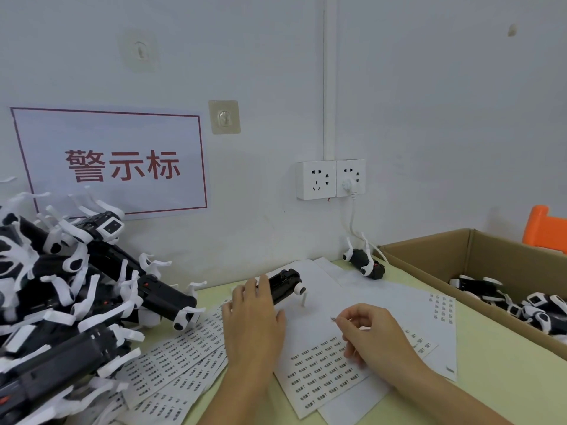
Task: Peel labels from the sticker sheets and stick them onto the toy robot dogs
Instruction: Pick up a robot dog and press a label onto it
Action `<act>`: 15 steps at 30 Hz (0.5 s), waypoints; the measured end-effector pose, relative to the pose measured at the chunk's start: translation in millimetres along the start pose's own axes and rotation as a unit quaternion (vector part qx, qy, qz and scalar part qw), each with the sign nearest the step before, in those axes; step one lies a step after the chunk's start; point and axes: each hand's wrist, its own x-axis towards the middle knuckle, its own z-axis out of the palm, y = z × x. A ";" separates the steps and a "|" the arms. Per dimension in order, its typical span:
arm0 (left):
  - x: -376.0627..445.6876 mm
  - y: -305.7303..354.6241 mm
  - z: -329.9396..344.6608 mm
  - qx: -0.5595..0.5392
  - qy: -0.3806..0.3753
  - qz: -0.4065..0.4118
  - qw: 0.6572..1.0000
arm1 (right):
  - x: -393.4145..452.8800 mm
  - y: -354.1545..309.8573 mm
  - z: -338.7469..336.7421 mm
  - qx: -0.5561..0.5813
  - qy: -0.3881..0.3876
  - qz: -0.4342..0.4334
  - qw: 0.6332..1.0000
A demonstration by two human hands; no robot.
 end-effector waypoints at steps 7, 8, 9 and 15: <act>6.7 -6.3 -7.0 -0.121 0.030 -0.054 0.991 | -1.1 -1.5 -2.1 0.015 0.004 -0.011 1.000; 8.9 -5.8 -9.5 -0.153 0.022 -0.078 0.985 | -0.5 -2.2 -3.0 0.018 0.011 -0.016 1.000; 11.8 -4.6 -13.3 -0.198 0.005 -0.109 0.974 | 0.4 -2.8 -4.1 0.020 0.021 -0.023 0.999; 17.6 6.1 -18.1 -0.608 -0.149 -0.255 0.736 | 5.2 -2.2 -11.1 0.055 0.071 -0.064 0.994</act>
